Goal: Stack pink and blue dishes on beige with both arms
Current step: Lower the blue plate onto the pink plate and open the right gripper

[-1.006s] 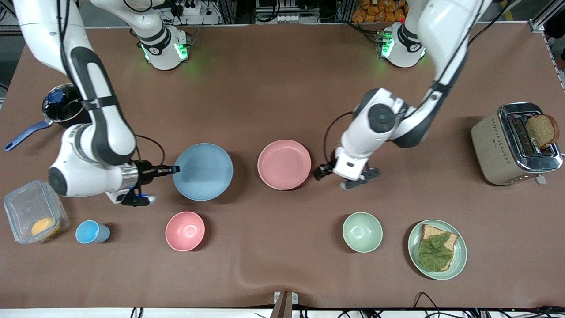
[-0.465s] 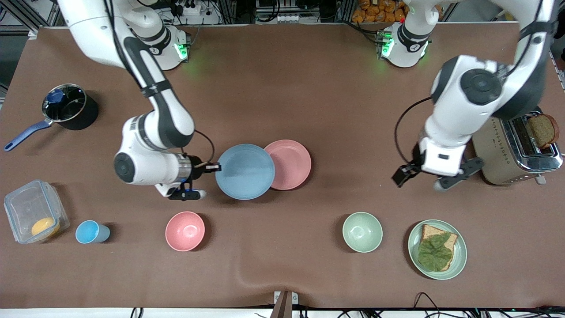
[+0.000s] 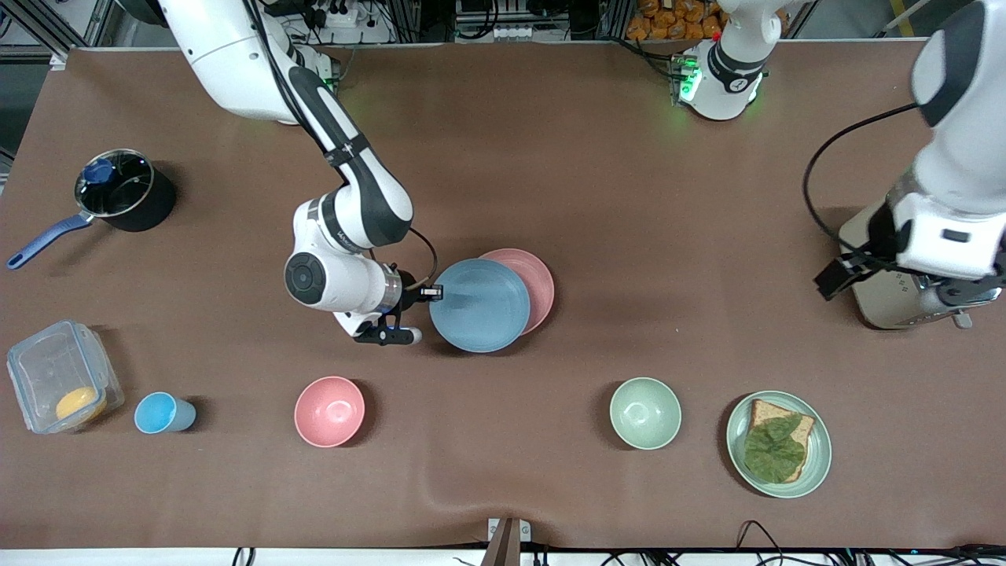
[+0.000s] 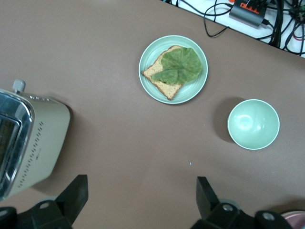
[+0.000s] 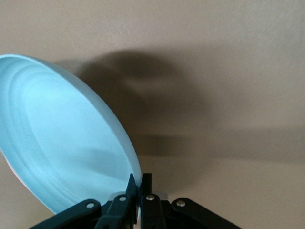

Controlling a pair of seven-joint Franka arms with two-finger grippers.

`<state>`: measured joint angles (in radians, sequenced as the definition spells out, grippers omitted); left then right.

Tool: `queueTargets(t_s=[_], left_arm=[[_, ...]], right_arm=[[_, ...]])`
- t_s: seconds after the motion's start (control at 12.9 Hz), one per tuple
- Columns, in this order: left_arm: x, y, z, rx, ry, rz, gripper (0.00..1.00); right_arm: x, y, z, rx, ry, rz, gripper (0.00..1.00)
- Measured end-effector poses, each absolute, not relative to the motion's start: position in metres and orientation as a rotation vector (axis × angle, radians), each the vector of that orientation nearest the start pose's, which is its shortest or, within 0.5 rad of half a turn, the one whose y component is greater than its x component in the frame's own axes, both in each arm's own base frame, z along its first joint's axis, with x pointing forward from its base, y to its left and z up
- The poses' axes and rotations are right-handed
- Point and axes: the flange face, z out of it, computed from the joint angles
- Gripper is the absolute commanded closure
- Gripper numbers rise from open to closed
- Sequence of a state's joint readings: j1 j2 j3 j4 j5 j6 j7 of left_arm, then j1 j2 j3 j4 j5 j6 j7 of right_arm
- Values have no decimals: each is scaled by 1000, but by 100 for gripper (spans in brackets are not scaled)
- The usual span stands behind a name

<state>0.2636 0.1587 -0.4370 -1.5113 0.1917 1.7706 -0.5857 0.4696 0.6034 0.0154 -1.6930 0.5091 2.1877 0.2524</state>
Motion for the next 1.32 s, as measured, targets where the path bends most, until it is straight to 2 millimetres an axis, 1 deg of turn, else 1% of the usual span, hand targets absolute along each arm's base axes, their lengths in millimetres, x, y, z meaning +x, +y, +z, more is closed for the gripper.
queueTargets(t_s=[0.08,0.23,0.39,0.54,0.62,0.7,0.77,0.85,1.01,1.16,1.24,1.32], left_arm=[[613,-62,595,-3015,-567,-243,0],[603,-52,608,-3019,-510,-222,0],[591,-42,621,-3044,-528,-184,0],[585,-26,632,-3078,-536,-178,0],[583,-17,633,-3082,-518,-172,0],[582,-11,633,-3083,-499,-163,0],[582,-10,633,-3084,-480,-155,0],[581,-12,632,-3085,-466,-146,0],[580,-17,631,-3082,-453,-135,0],[580,-17,629,-3080,-434,-119,0],[579,-16,629,-3079,-431,-117,0],[579,-16,629,-3079,-431,-116,0]], right_arm=[[581,330,241,-2780,146,358,100],[574,342,240,-2784,169,376,100],[564,358,239,-2789,183,382,100],[559,369,237,-2780,192,377,99],[558,371,236,-2779,194,373,93],[557,372,235,-2780,195,371,76],[556,373,234,-2780,193,372,34],[556,374,234,-2781,192,373,0],[555,374,233,-2782,193,374,0],[558,371,234,-2782,202,367,0],[563,365,238,-2782,215,354,0],[572,354,247,-2780,232,354,0]])
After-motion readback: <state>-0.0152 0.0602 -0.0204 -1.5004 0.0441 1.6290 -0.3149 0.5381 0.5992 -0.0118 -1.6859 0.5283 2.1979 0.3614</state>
